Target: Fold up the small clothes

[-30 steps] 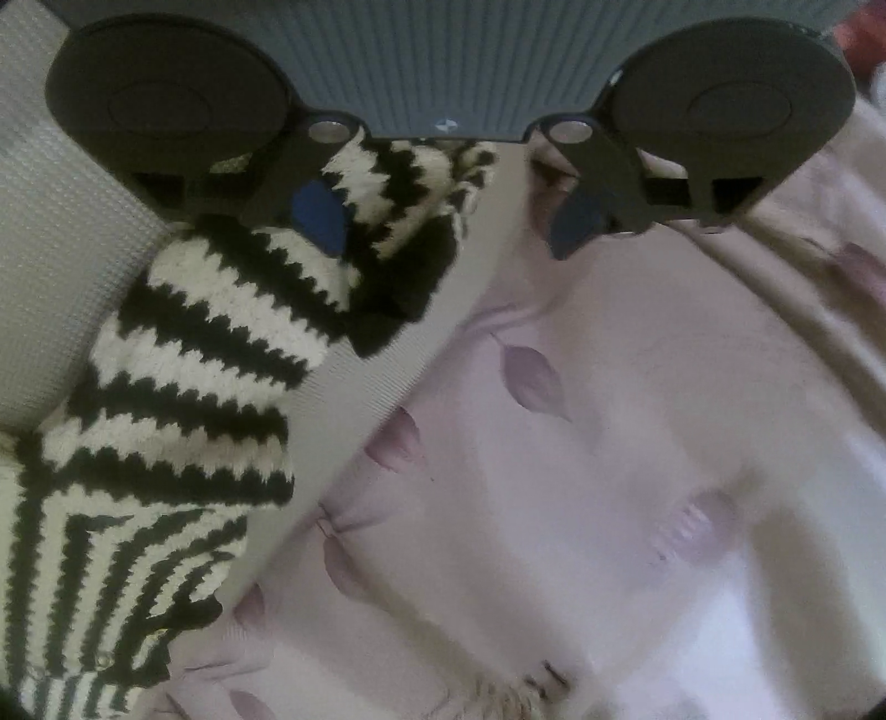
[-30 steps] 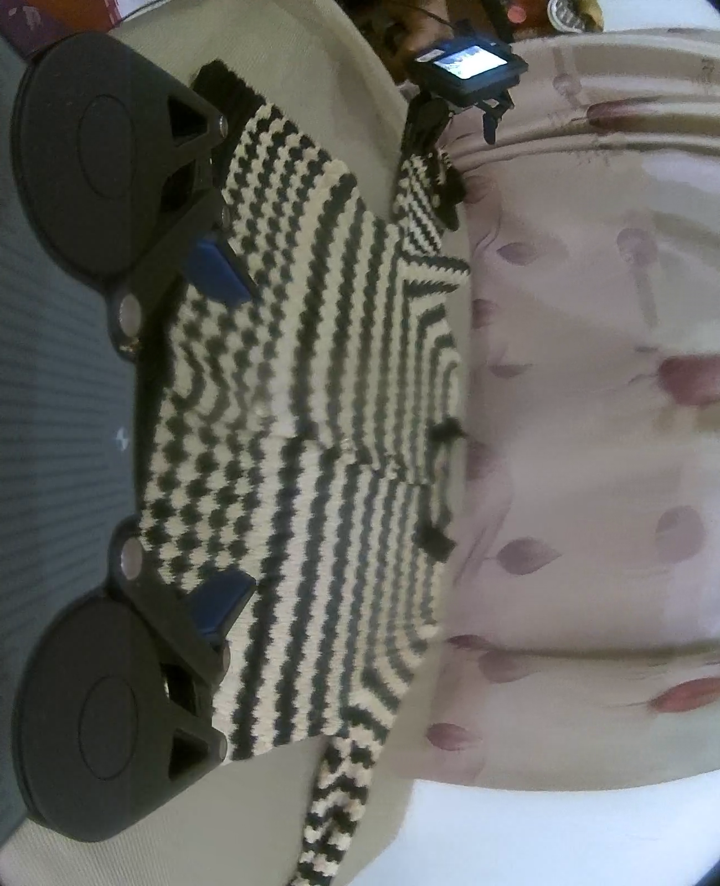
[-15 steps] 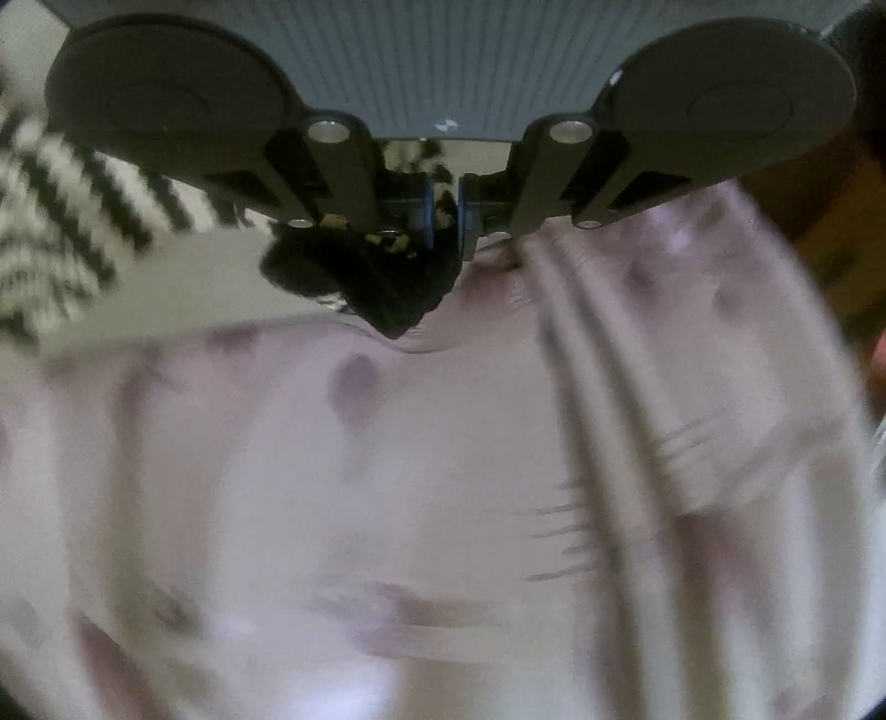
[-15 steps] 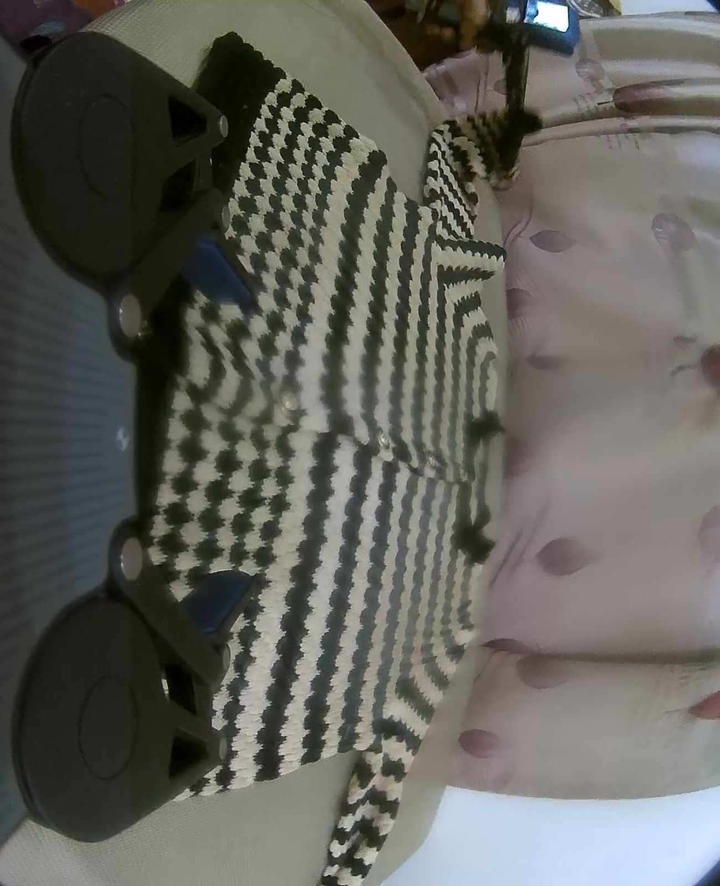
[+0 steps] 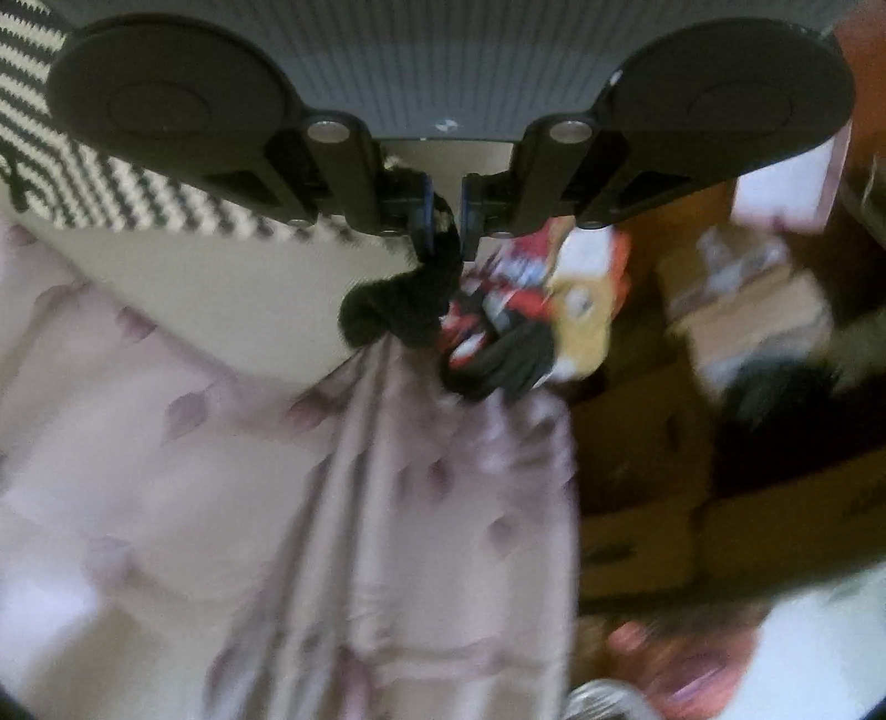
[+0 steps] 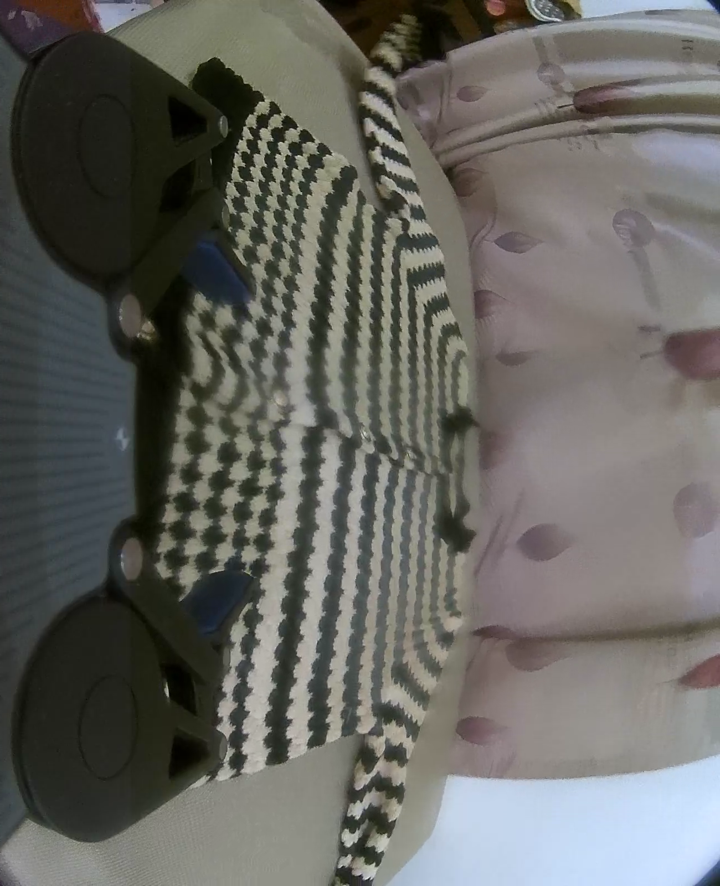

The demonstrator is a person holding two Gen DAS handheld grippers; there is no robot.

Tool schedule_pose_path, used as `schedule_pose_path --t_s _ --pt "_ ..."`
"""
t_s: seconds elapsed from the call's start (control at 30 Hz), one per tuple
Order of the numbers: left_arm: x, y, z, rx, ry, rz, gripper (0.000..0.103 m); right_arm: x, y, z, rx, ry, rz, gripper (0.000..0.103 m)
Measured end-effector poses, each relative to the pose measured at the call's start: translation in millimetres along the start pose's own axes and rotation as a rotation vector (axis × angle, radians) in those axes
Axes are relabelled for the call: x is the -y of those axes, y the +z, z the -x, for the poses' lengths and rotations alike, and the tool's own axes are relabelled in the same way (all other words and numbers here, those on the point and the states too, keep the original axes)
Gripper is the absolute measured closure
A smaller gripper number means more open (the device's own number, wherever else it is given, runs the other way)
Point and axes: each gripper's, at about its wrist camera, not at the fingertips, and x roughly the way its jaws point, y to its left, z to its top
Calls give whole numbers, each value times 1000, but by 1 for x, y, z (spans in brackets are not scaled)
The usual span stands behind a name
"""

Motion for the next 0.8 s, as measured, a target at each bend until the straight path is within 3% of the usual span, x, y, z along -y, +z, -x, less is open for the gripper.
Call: schedule_pose_path --t_s 0.07,0.13,0.17,0.2,0.27,0.37,0.5,0.6,0.7,0.8 --pt "-16 -20 13 3 76 32 78 4 -2 4 8 -4 -6 0" --pt "-27 -34 29 60 150 31 46 9 -4 9 15 -8 -15 0" --pt "-28 -41 39 111 194 4 36 13 -6 11 18 -13 -21 0" --pt "-27 -48 49 164 247 -35 20 18 -7 13 20 -18 -34 0" --pt "-18 -58 66 238 286 -91 15 32 -7 20 35 -30 -66 0" --pt "12 -68 87 286 175 -206 7 73 -4 37 118 -101 -158 0" --pt "64 -84 94 255 -46 -261 2 149 -4 55 209 -221 -301 0" --pt "107 -98 75 182 -197 -258 2 208 -4 57 210 -378 -327 0" --pt "138 -115 52 89 -297 -216 4 251 0 47 184 -525 -250 0" --pt "157 -131 37 52 -339 -208 4 300 1 37 156 -585 -277 0"
